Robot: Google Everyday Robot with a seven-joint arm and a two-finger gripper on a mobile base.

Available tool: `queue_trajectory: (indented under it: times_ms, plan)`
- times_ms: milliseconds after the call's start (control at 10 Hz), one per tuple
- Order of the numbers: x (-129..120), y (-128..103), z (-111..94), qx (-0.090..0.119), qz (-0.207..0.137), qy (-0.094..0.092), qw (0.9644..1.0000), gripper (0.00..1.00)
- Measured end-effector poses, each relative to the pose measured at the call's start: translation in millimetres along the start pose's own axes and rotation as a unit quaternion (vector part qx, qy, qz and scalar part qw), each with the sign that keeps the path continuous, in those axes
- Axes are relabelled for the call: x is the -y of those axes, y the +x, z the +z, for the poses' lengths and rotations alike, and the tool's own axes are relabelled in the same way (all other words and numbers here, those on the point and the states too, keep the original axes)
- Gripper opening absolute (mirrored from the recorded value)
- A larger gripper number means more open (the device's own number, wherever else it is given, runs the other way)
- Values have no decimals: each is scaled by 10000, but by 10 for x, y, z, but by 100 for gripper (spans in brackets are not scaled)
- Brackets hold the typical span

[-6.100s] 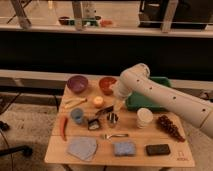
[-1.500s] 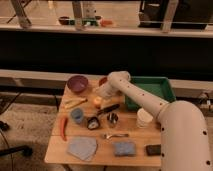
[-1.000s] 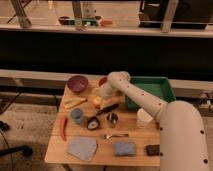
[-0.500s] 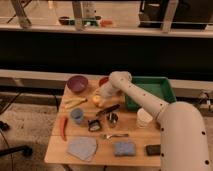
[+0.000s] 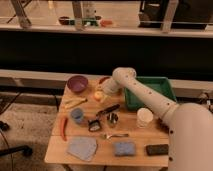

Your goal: Place apple in red bowl

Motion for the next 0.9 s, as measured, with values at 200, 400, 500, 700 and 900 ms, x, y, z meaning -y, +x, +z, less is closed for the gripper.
queue_trajectory:
  times_ms: [200,400,500,700,900]
  plan:
    - [134,9,-304,-70,107,224,9997,0]
    - [239,39,-416,-123,128,366,9992,0]
    - [356,107,-432,-173,92,441,9988,0]
    - [561,229,-405,-269,-18,495,9984,0]
    - [790,379,-387,-406,-127,555,9976,0]
